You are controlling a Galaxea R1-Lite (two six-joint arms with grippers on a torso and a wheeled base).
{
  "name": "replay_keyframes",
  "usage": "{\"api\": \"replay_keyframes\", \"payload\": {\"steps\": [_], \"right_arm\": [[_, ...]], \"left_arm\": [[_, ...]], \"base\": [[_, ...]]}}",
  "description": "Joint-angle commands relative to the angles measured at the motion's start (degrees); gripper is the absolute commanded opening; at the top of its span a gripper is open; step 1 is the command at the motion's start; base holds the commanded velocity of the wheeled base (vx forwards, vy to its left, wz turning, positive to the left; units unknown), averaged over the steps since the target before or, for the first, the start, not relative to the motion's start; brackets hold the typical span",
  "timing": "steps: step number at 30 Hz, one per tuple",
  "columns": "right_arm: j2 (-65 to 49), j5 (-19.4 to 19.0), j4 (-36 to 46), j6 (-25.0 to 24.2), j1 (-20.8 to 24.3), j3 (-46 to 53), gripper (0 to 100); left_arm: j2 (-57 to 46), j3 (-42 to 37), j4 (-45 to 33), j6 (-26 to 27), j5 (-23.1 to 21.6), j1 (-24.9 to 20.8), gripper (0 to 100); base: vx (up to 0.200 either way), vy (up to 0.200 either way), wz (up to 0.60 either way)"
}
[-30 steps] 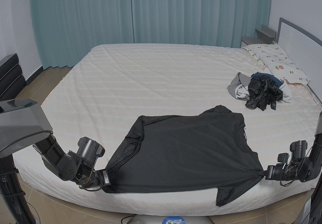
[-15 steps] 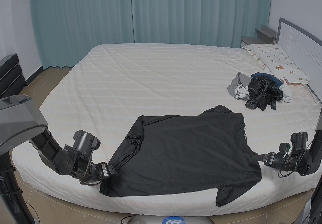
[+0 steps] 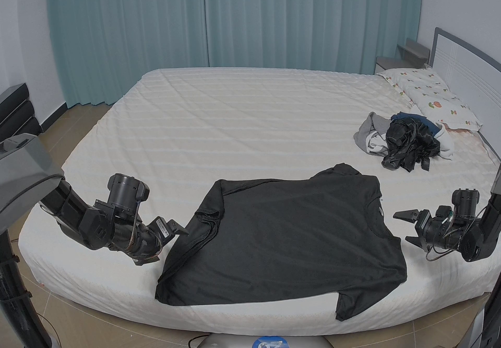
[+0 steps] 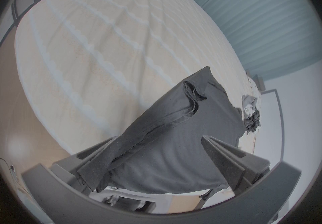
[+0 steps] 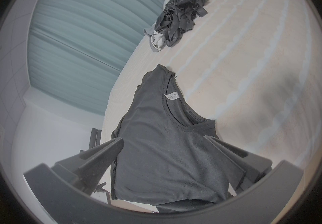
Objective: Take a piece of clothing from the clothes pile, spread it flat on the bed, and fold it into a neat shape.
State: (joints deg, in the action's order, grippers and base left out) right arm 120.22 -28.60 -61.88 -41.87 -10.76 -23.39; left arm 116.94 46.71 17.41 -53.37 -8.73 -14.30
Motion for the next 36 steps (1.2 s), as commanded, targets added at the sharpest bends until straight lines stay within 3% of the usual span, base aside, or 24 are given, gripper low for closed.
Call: {"api": "replay_keyframes", "payload": {"steps": [1,5,25,36], "right_arm": [[0.45,-0.05,-0.17,-0.93,0.22,-0.25,100],[0.63,-0.05,-0.52,-0.93,0.22,-0.16,100],[0.36,0.03,-0.87,-0.93,0.83,0.63,100],[0.45,0.12,-0.87,-0.93,1.89,0.63,100]], "left_arm": [[1.18,2.24,-0.01,-2.18,-0.06,-0.47,100],[1.27,2.06,-0.18,-2.44,-0.06,-0.55,100],[2.50,6.11,0.35,-8.42,0.03,-0.20,100],[3.55,6.28,1.75,-8.07,-0.06,0.15,100]], "base": [[0.000,-0.200,0.00],[0.000,-0.200,0.00],[0.000,0.000,0.00],[0.000,0.000,0.00]]}}
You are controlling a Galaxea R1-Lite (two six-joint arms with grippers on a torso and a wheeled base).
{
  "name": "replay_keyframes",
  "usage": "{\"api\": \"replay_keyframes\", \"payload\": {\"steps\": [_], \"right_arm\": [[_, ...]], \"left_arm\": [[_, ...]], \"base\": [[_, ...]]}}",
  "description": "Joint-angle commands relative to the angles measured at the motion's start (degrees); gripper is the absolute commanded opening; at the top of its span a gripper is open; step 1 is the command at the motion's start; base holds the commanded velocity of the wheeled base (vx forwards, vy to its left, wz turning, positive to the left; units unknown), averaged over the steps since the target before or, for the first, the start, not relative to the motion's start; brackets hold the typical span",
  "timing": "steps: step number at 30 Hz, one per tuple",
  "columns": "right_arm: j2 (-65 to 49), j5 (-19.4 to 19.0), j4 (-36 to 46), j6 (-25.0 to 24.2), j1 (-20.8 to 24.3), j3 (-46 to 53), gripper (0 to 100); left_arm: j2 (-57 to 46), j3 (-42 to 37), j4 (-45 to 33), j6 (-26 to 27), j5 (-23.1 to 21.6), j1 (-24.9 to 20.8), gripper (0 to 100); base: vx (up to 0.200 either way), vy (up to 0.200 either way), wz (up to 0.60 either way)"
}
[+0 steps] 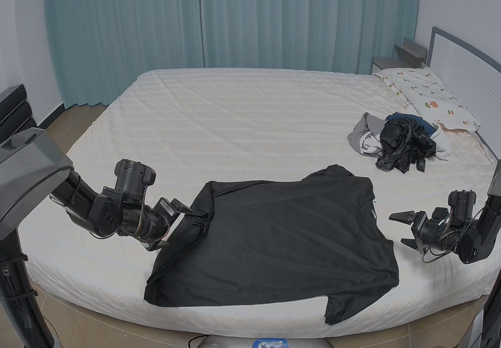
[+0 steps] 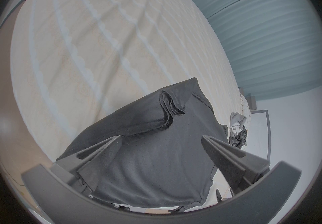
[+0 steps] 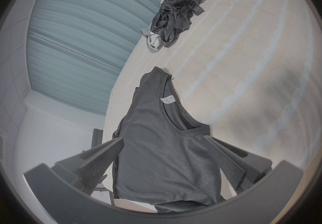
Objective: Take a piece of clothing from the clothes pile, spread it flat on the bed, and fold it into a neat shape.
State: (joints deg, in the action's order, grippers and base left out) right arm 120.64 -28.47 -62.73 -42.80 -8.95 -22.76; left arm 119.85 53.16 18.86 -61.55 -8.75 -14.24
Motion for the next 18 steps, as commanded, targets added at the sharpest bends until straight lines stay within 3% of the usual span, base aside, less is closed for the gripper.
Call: {"api": "replay_keyframes", "payload": {"steps": [1,8,18], "right_arm": [[0.04,-0.01,-0.02,0.00,0.07,0.00,100],[-0.05,-0.01,-0.02,0.17,0.16,0.17,100],[0.12,0.16,-0.02,0.44,0.60,0.17,100]], "left_arm": [[1.00,-0.52,1.44,0.29,-0.04,0.18,100],[1.97,0.80,2.32,-0.06,0.14,0.26,100],[7.33,7.04,2.23,1.35,4.45,-0.09,100]], "base": [[0.000,0.000,0.00],[0.171,0.000,0.00],[0.000,0.000,0.00]]}}
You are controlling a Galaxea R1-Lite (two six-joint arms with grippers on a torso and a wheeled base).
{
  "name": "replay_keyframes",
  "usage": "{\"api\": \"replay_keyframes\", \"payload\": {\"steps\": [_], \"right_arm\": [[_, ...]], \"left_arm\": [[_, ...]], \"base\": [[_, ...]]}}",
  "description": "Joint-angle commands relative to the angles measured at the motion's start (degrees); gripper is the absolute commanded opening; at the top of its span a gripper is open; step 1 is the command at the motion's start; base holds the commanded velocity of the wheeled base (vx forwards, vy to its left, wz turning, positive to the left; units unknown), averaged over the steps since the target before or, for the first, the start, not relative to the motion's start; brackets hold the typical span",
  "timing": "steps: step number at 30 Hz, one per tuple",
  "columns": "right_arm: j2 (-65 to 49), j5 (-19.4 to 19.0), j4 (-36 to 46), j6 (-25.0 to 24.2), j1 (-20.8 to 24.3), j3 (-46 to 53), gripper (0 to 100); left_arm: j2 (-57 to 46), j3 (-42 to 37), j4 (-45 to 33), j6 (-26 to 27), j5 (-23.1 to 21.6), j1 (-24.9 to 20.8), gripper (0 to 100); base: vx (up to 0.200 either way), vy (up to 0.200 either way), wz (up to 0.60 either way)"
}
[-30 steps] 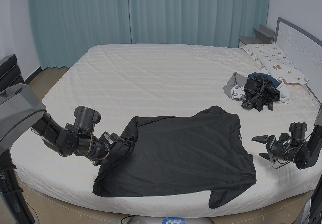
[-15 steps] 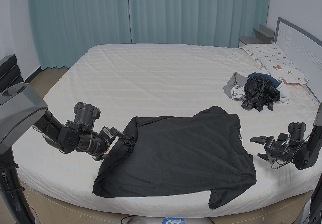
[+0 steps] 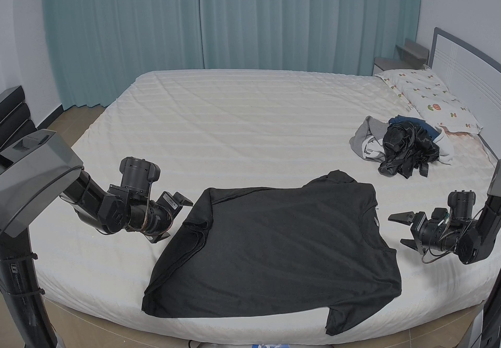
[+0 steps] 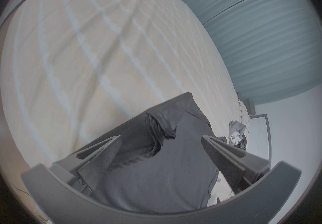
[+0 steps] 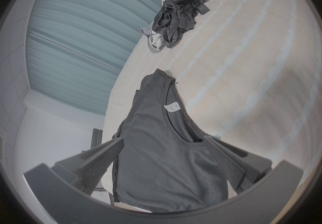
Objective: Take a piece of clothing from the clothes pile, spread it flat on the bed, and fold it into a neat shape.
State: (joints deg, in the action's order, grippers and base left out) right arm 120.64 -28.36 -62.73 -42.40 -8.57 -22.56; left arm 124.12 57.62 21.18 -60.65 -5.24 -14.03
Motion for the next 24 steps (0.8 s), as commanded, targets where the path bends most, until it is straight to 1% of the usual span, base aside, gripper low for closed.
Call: {"api": "replay_keyframes", "payload": {"steps": [1,5,8,12,13,15,16,17,19,24], "right_arm": [[0.12,0.05,-0.02,0.04,0.31,0.06,100],[0.12,0.23,-0.11,0.12,0.48,0.42,100],[0.30,0.32,-0.90,0.12,0.57,0.68,100],[0.91,0.49,-1.95,0.21,0.66,0.94,100],[0.91,0.49,-1.95,0.21,0.66,0.94,100],[0.91,0.58,-1.95,0.21,0.66,0.94,100],[0.91,0.58,-1.95,0.21,0.66,0.86,100],[0.83,0.58,-1.95,0.21,0.66,0.94,100],[0.65,0.58,-2.04,0.21,0.57,1.03,100],[0.39,0.67,-2.04,0.21,0.40,1.21,100]], "left_arm": [[4.46,4.34,-0.17,1.32,1.99,-0.47,100],[7.36,9.35,-0.70,3.26,5.15,-1.61,100],[8.94,12.25,-0.70,4.57,6.21,-3.02,100],[11.84,16.20,-0.78,9.14,8.76,-4.95,100],[12.02,16.47,-0.78,9.50,8.93,-5.13,100],[14.13,18.14,-0.78,13.28,11.92,-6.54,100],[14.30,18.31,-0.78,13.54,12.19,-6.62,100],[16.15,19.81,-0.78,16.97,15.44,-7.77,100],[17.82,20.86,-0.70,20.31,19.04,-9.00,100],[19.93,22.27,-0.08,27.86,25.37,-10.84,100]], "base": [[0.000,0.000,0.00],[0.000,0.000,0.00],[0.000,0.000,0.00],[0.000,0.000,0.00],[0.000,0.000,0.00],[0.000,0.000,0.00],[0.000,0.000,0.00],[0.000,0.000,0.00],[0.000,0.000,0.00],[0.000,0.000,0.00]]}}
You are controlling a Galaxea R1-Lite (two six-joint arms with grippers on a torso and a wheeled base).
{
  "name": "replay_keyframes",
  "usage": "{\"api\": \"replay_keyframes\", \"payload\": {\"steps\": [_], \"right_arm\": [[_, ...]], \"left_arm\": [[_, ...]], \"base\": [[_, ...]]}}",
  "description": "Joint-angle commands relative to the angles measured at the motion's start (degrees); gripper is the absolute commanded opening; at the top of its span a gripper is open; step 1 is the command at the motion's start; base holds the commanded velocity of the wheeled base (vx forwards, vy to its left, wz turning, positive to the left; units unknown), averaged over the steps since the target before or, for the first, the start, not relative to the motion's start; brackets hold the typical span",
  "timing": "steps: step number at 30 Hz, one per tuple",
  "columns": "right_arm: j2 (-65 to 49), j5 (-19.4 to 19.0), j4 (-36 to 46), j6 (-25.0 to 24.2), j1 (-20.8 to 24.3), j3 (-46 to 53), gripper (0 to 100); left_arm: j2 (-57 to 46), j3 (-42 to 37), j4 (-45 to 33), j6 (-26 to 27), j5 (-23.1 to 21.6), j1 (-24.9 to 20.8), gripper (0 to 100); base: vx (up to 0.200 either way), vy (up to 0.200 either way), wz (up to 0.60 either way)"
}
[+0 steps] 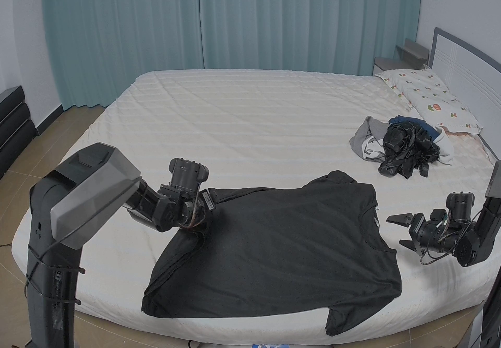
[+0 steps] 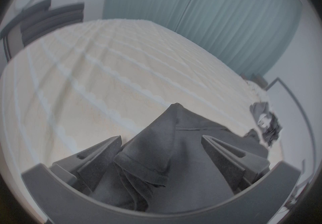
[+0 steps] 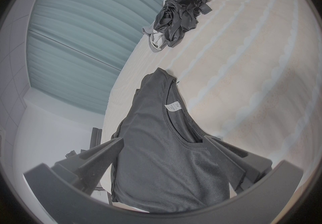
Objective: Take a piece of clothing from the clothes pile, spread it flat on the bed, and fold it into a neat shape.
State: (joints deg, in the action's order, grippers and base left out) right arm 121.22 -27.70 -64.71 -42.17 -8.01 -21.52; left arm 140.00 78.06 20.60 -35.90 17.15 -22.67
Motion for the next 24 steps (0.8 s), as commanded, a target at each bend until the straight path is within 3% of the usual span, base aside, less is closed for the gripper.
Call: {"api": "replay_keyframes", "payload": {"steps": [1,11,12,17,24], "right_arm": [[-0.29,0.01,-0.07,-0.02,-0.16,0.16,100],[-0.55,0.01,-0.07,0.07,-0.43,0.25,100],[-0.64,0.10,-0.07,0.07,-0.52,0.25,100],[-0.81,0.10,-0.07,0.07,-0.52,0.25,100],[-0.81,0.01,-0.07,-0.02,-0.52,0.25,100]], "left_arm": [[4.06,1.84,0.49,3.91,3.68,-2.29,100],[3.97,1.75,0.05,8.39,6.58,-3.17,100],[4.23,1.48,-0.12,10.24,8.42,-3.08,0],[4.50,1.22,0.40,13.66,13.08,-2.73,0],[2.21,1.84,0.40,16.04,13.61,-0.62,0]], "base": [[0.000,0.000,0.00],[0.000,0.000,0.00],[0.000,0.000,0.00],[0.000,0.000,0.00],[0.000,0.000,0.00]]}}
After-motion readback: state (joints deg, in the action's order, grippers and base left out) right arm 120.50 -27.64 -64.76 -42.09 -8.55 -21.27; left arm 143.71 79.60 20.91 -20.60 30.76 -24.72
